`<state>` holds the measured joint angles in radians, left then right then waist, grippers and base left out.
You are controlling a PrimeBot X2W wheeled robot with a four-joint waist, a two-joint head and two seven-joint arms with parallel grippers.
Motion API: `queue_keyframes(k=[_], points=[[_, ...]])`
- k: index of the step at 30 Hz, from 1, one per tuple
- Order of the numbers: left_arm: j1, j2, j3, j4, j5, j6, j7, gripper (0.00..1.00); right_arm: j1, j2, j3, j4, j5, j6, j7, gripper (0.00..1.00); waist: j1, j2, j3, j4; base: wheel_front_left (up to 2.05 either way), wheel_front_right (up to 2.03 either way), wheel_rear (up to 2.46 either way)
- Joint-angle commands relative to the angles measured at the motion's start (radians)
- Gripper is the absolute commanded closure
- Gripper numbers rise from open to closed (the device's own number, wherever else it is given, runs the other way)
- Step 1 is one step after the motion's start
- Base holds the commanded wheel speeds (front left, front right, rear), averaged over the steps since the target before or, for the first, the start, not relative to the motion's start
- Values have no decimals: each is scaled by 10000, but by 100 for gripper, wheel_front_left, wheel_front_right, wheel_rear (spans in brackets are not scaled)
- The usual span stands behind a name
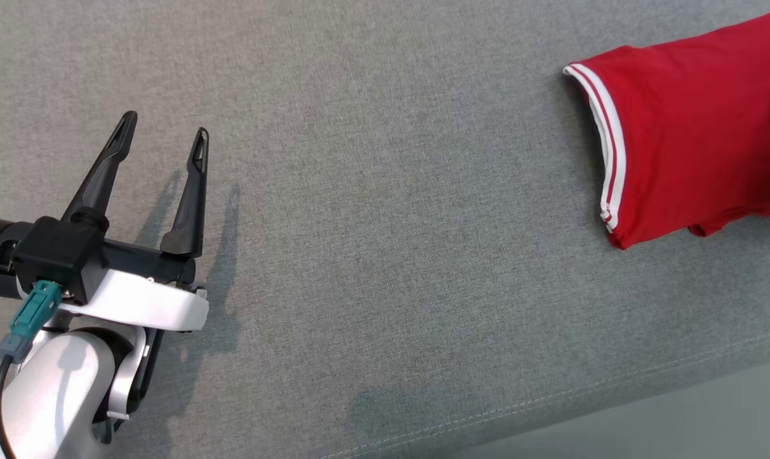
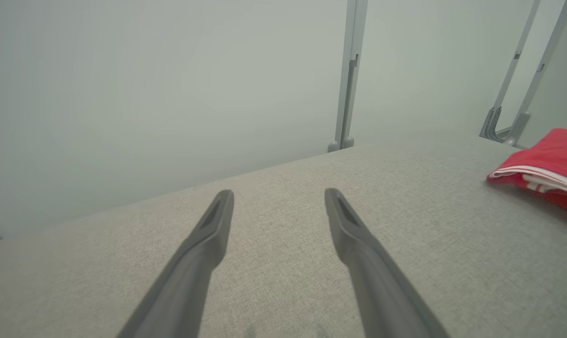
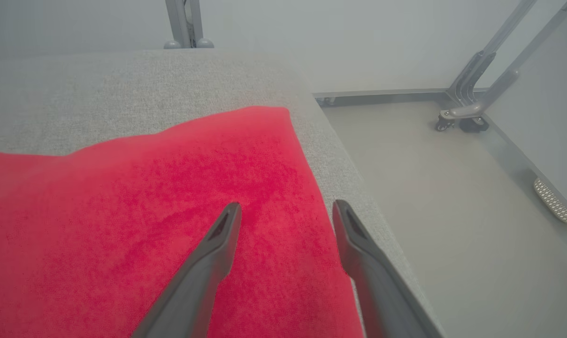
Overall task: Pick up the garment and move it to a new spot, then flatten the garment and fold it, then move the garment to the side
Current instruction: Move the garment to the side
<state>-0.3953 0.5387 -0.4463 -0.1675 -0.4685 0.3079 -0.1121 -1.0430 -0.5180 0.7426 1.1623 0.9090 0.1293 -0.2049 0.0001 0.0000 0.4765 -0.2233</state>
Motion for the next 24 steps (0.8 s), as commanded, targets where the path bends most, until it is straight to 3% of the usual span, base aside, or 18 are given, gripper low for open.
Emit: queue_keyframes(k=[1,5,9,17,24], points=[[-86,278,455,-189,4,23,-104,0,244,-290,-58,-120,102,14,-289,0,-1,0,-210,52,0,0,0],[358,398,667,-150,-128,188,-243,0,219,-425,-433,-1128,-75,14,-553,0,-1,0,-729,135,0,0,0],[993,545,965,-280,-295,468,-348,0,711,-448,-1530,-3050,-1425,14,-564,0,-1,0,-1282,230,0,0,0],[2197,697,1584,-542,-913,732,-604,0,3900,1137,-4429,-7123,-4214,14,-567,0,-1,0,-2201,579,0,0,0],[3045,672,1856,-446,-1341,688,-870,0,6249,2430,-5287,-9138,-5555,14,-492,0,-1,0,-2971,834,0,0,0]])
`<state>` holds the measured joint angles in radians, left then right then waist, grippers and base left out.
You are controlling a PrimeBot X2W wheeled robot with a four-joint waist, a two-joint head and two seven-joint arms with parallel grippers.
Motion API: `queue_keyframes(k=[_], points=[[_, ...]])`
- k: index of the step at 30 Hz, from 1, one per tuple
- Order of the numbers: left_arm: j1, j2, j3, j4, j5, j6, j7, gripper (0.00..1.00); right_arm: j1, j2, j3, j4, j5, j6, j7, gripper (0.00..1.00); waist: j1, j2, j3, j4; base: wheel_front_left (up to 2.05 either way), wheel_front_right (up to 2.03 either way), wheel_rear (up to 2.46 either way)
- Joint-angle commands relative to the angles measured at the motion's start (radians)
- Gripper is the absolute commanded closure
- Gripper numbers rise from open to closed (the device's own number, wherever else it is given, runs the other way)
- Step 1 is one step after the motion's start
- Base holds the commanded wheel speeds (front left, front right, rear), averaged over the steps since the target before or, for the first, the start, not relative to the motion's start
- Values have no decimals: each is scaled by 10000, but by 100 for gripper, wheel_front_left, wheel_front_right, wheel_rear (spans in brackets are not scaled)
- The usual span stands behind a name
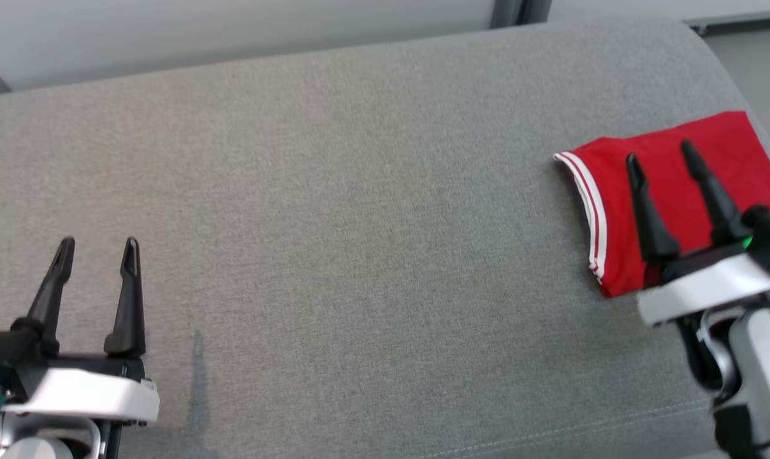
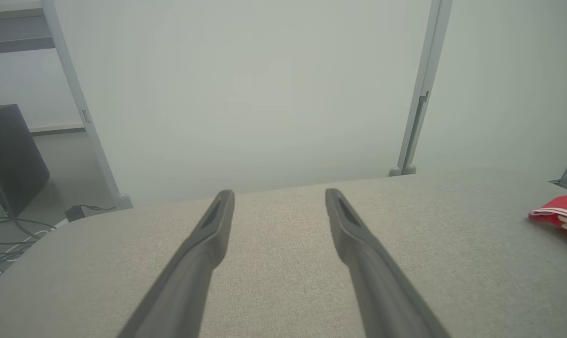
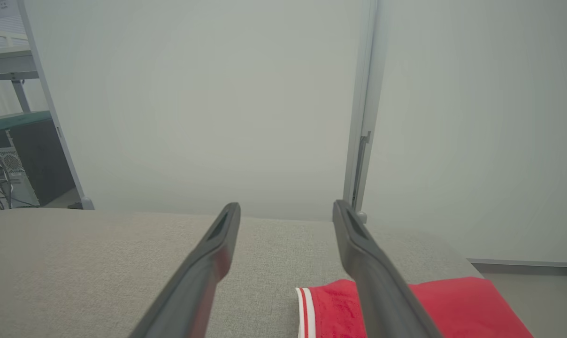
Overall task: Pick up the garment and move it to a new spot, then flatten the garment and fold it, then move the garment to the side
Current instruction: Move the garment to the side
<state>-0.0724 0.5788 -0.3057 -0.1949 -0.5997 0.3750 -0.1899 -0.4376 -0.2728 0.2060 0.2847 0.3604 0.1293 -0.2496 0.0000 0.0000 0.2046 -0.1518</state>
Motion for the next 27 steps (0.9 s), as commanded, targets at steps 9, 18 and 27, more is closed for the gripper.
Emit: queue_keyframes(k=[9,18,27], points=[[757,65,657,293,-499,-130,-364,0,2139,889,-767,-1177,-709,14,455,0,0,0,-1187,357,0,0,0],[1381,-40,957,683,-864,-277,-511,0,3117,1326,-1335,-1645,-1017,14,772,0,0,0,-1564,510,0,0,0],[1722,-197,929,855,-709,-359,-621,0,3445,1395,-1408,-2025,-1202,14,1055,0,0,0,-1713,581,0,0,0]])
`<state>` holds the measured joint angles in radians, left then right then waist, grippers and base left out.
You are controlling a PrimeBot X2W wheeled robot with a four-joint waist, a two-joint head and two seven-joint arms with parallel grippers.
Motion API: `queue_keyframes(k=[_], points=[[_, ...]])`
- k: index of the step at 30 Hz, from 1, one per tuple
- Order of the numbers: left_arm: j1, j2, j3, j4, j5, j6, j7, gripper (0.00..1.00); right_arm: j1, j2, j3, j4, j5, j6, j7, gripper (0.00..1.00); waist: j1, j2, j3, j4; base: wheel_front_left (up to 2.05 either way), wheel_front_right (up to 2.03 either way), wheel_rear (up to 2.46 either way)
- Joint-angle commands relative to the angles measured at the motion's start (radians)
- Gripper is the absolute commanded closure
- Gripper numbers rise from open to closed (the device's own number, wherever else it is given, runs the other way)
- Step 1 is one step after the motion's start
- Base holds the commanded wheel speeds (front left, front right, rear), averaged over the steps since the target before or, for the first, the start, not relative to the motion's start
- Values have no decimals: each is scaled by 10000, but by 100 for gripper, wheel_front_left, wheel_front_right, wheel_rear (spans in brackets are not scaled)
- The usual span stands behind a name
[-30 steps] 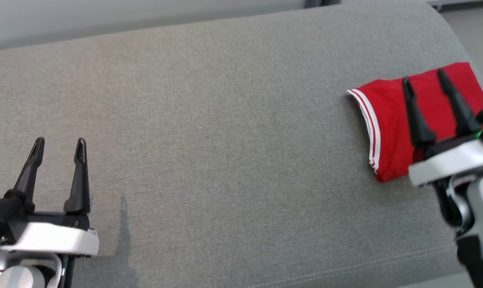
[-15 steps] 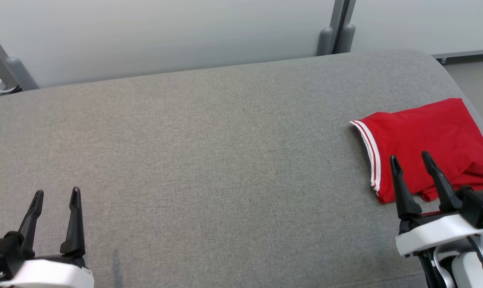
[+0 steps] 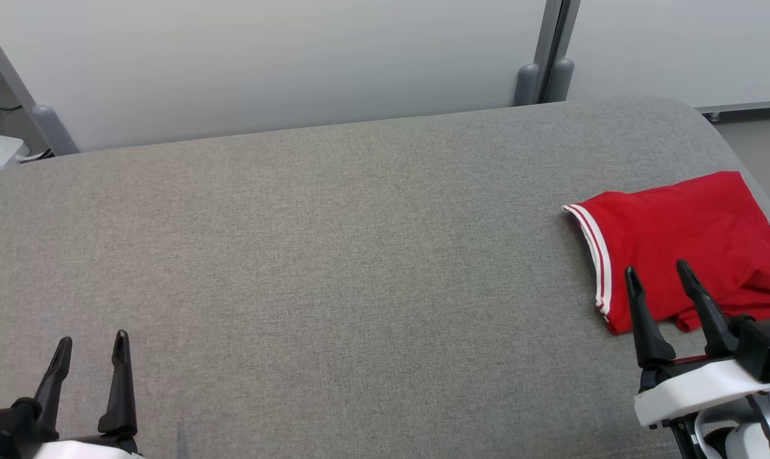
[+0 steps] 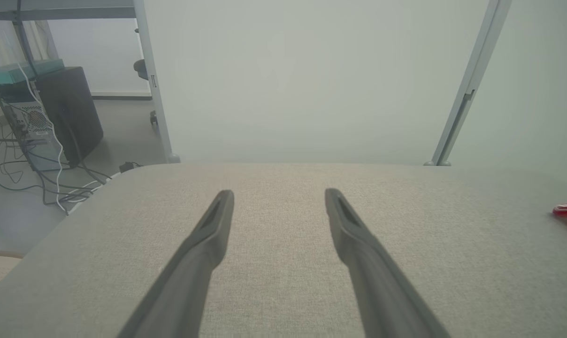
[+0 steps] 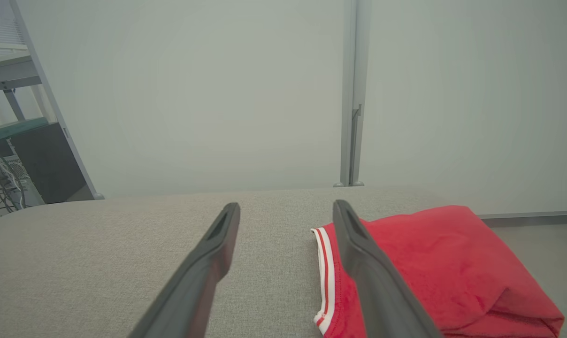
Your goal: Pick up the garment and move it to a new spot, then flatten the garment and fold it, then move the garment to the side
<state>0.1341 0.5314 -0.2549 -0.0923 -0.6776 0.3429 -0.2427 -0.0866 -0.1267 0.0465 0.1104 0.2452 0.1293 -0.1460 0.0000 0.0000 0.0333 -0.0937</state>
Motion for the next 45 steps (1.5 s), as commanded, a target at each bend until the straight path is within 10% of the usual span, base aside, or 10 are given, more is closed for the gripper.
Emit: queue_keyframes(k=[1,33,34,45], points=[[-326,263,388,-177,98,-42,-97,0,-46,-55,180,-311,-57,14,34,0,0,0,-8,13,0,0,0],[-141,311,293,-468,174,229,7,0,23,90,193,-455,-85,14,210,0,0,0,-13,-61,0,0,0],[217,-19,-111,-240,103,117,48,100,159,182,-36,-148,-65,0,153,100,0,0,-11,-62,0,0,0],[192,-794,-179,291,-454,-139,224,100,417,363,-40,372,722,1,247,100,23,0,-45,-8,0,0,0]])
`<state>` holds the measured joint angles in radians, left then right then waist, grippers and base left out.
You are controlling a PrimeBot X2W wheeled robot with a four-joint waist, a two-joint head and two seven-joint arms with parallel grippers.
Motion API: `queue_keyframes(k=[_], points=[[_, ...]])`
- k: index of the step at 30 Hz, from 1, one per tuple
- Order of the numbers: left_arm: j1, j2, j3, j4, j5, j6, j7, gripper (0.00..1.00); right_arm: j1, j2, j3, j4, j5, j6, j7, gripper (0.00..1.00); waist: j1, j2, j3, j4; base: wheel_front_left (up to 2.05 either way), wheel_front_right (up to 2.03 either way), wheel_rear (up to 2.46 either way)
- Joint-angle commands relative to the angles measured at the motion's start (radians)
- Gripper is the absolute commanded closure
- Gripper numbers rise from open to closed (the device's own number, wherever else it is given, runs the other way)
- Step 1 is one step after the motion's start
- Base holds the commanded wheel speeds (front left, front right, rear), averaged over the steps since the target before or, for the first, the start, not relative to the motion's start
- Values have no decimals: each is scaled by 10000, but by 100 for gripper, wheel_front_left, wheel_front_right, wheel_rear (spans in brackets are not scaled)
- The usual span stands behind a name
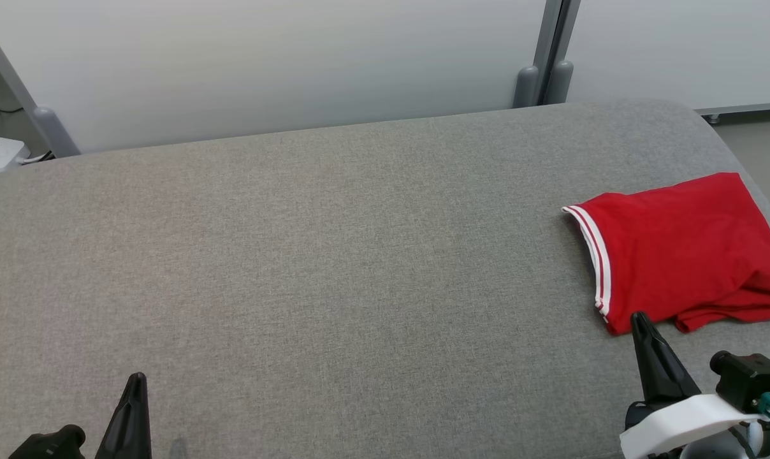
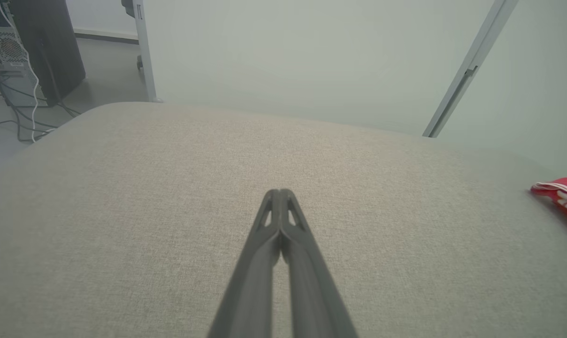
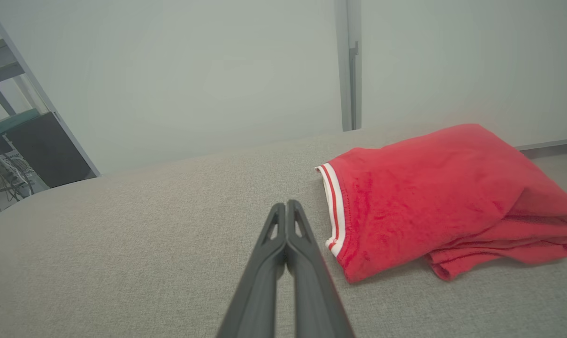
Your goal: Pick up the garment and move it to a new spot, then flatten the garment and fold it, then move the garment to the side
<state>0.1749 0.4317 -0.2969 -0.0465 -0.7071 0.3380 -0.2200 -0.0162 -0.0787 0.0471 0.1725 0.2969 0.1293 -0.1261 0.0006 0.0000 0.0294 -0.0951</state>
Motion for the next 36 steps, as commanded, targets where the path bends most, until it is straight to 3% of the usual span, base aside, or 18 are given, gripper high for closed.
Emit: queue_keyframes(k=[1,5,36], points=[[-236,174,268,-141,-235,-125,22,100,-290,-119,-52,-241,316,1,62,100,15,0,-10,14,0,0,0],[-338,50,380,-15,-548,-280,121,100,-322,-125,-79,-193,776,1,121,100,-4,0,1,46,0,0,0],[-1028,-900,1270,827,-2872,-1465,896,100,-480,-117,-347,53,4159,5,613,100,-5,0,-67,287,0,0,0]])
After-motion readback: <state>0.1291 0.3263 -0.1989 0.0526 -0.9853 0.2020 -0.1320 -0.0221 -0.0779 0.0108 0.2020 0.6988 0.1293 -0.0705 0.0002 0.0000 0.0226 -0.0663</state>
